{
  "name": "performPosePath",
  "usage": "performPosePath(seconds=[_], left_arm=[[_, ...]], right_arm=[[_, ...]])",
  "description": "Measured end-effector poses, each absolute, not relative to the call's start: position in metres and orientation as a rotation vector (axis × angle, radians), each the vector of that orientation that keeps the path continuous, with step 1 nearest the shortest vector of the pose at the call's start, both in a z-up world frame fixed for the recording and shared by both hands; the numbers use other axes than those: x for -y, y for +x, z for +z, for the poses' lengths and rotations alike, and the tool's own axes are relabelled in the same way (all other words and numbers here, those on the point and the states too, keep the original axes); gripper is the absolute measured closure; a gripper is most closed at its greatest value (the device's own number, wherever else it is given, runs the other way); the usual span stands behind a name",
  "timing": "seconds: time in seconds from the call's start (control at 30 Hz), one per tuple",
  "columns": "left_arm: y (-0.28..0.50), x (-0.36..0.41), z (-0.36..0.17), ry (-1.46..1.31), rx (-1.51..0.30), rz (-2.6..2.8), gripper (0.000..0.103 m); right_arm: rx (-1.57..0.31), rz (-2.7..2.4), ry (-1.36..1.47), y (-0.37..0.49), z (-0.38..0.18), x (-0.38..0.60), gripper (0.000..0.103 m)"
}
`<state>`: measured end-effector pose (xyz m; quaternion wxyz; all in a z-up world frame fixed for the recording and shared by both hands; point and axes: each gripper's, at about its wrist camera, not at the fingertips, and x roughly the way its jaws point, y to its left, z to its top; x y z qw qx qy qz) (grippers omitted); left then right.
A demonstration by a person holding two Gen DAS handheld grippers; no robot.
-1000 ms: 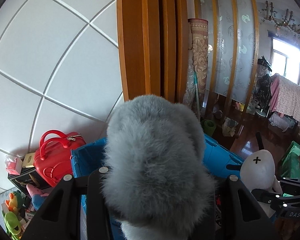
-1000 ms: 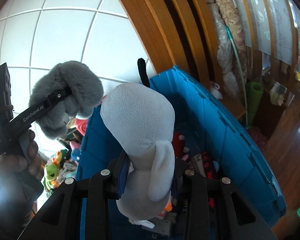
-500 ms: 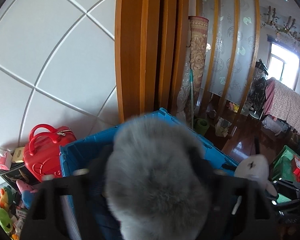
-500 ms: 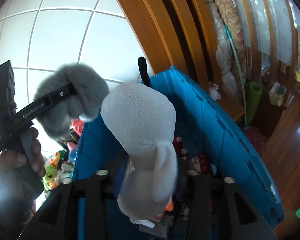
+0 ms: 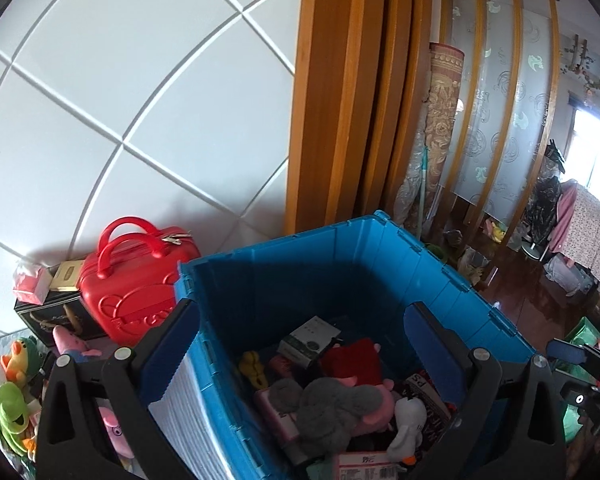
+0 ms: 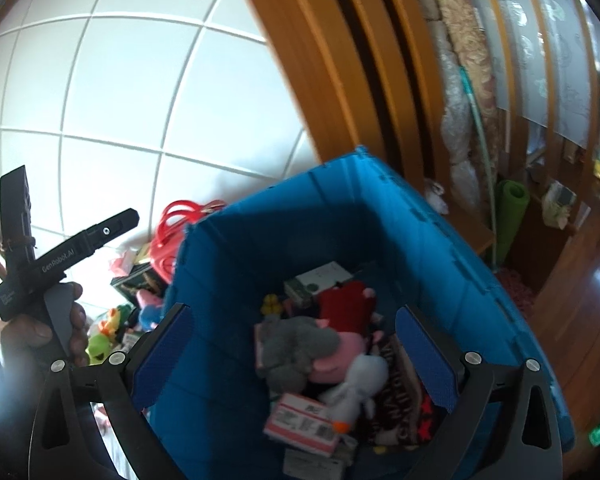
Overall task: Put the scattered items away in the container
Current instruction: 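Withdraw both open tools from the crate back over the pile, then grasp the clear tape roll with the left tool while the right tool grasps the white CHANGLE box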
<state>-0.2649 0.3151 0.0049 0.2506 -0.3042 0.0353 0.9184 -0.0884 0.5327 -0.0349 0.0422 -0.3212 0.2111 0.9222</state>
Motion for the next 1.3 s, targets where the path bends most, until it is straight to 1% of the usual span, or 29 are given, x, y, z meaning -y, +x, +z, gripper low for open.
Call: performPosePath(seconds=[0.23,0.37,0.63,1.13,1.3], left_arm=[[-0.249,-0.265,0.001,-0.85,-0.107,2.559,0.0],[-0.242,-0.226,-0.001,-0.875,-0.082,2.606,0.0],[-0.219,-0.152,-0.02,-0.929,-0.083,2.655,0.0],[-0.182,0.026,-0.054,-1.067,0.003,2.848,0.0],[-0.169,0.094,-0.073,-1.144,0.048,2.922,0.0]], right_arm=[[-0.63,2.902,-0.998,-0.1,-0.029,-0.496,0.001],[-0.609,2.955,-1.025,-0.107,-0.026,-0.468,0.001],[-0.579,3.05,-1.083,-0.117,-0.025,-0.406,0.001],[-0.473,3.2,-1.229,-0.132,-0.03,-0.269,0.001],[-0.381,3.262,-1.281,-0.136,-0.043,-0.216,0.001]])
